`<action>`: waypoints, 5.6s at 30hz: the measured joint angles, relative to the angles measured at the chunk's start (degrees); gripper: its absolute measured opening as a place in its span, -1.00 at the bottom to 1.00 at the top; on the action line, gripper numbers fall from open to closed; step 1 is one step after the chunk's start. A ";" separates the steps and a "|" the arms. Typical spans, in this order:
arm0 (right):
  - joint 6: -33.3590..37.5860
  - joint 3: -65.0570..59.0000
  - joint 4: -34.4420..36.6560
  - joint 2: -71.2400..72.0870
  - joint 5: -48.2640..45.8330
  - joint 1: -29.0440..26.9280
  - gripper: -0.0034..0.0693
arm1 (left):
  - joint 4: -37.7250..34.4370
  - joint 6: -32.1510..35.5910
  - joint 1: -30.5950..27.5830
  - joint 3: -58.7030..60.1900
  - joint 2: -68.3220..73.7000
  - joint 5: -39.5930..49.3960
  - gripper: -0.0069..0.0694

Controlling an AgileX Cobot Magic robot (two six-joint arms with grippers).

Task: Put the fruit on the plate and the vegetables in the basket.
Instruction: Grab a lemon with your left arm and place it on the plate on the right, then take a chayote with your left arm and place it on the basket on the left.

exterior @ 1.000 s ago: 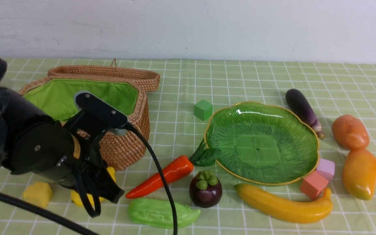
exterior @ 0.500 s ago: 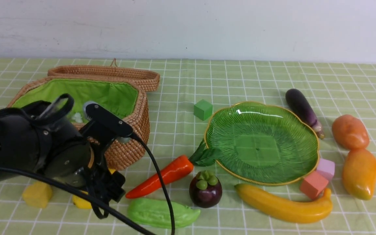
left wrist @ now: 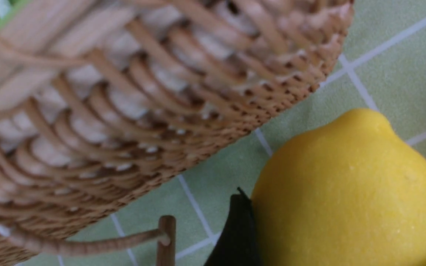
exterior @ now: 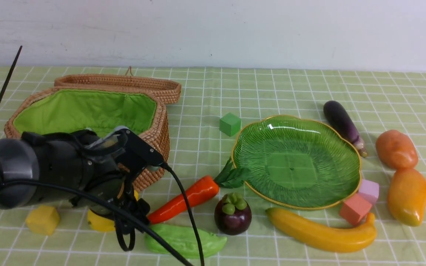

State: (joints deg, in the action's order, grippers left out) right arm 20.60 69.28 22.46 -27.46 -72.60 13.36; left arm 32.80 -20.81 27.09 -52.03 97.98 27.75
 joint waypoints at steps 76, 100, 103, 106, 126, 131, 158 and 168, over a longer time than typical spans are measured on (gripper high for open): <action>-9.49 0.00 -2.73 0.03 -0.07 0.00 -0.49 | -40.44 21.77 16.55 -44.05 -0.96 30.98 -0.85; 4.96 0.00 14.09 0.03 -0.01 0.00 -0.47 | -37.04 50.62 16.55 -9.97 -13.19 22.84 0.10; 4.96 0.00 14.09 0.03 -0.01 0.00 -0.47 | -34.89 54.16 16.55 -9.97 -10.07 18.89 0.52; 4.96 0.00 14.09 0.03 -0.01 0.00 -0.47 | -31.25 55.05 16.55 -9.92 -6.28 15.88 0.82; 4.96 0.00 14.09 0.03 -0.01 0.00 -0.46 | -20.92 53.84 16.55 -9.91 4.95 10.76 0.29; 4.96 0.00 13.76 0.03 -0.01 0.00 -0.46 | -24.99 53.84 16.55 -10.42 2.91 17.13 0.29; 3.27 0.00 9.55 -0.91 10.77 0.00 -0.44 | -13.75 22.11 -10.85 -18.92 -12.03 -0.67 0.29; 3.27 0.00 9.55 -1.58 8.69 0.00 -0.44 | -12.80 20.81 -15.23 -18.92 -8.69 -2.76 0.66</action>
State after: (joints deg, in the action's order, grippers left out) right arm 23.87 69.28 32.00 -29.04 -63.91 13.36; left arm 20.00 0.00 11.86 -70.95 89.29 24.99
